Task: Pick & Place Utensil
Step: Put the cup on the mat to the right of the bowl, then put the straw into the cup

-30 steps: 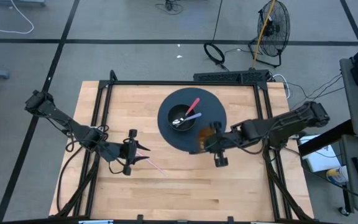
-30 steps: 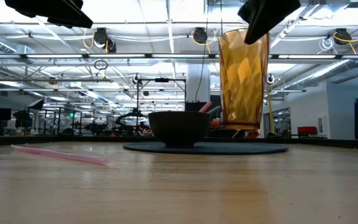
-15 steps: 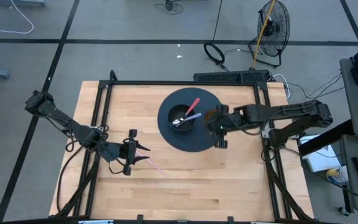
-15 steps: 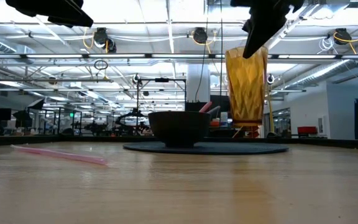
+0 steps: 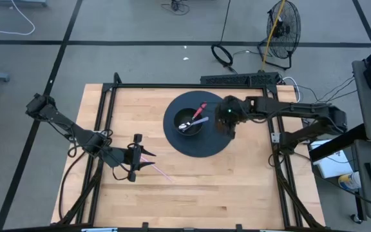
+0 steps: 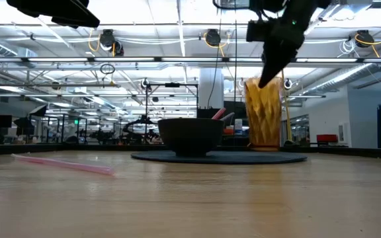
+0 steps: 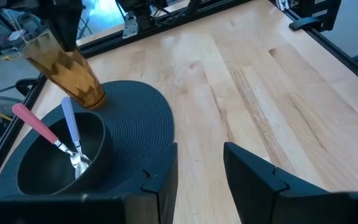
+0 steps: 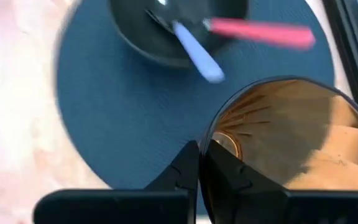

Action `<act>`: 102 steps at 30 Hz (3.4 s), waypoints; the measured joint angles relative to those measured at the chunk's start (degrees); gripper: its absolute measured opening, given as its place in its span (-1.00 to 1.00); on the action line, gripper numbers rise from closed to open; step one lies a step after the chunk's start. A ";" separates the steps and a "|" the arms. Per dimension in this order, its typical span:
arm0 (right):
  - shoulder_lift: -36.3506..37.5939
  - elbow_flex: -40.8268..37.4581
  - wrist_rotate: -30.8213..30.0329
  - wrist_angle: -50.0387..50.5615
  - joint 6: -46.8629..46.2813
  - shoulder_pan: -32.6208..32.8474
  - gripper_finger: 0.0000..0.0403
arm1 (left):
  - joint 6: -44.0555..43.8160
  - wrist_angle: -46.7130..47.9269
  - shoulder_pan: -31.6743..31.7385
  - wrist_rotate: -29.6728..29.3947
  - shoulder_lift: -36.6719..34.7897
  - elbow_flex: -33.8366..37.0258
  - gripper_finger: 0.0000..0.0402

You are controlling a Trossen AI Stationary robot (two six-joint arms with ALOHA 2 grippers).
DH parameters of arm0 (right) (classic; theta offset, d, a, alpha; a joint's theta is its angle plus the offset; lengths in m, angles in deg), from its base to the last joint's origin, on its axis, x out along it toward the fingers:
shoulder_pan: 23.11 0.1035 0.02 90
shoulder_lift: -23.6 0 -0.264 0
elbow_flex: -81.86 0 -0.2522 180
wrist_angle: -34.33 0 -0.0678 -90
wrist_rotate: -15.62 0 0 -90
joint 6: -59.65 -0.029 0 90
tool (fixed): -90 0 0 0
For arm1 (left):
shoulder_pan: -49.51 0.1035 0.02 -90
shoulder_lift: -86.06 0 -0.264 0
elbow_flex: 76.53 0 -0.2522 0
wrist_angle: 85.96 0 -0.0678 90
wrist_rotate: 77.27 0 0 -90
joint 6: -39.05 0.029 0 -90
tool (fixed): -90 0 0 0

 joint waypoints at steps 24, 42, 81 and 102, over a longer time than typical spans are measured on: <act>-0.02 -5.35 7.57 -10.38 3.81 -5.41 -0.96 | 4.55 -6.00 2.85 1.89 0.01 -0.04 -0.32; -0.27 -5.57 9.34 -10.48 1.60 -5.41 -0.79 | 4.60 -5.92 2.85 1.93 0.01 -0.04 -0.32; 3.66 0.12 4.17 -7.41 2.56 -2.97 -0.51 | 4.12 -4.31 2.83 3.07 0.01 -0.02 -0.32; 10.73 0.07 1.10 -15.10 3.19 21.16 -0.49 | -2.62 2.52 2.88 10.99 12.80 0.00 -0.32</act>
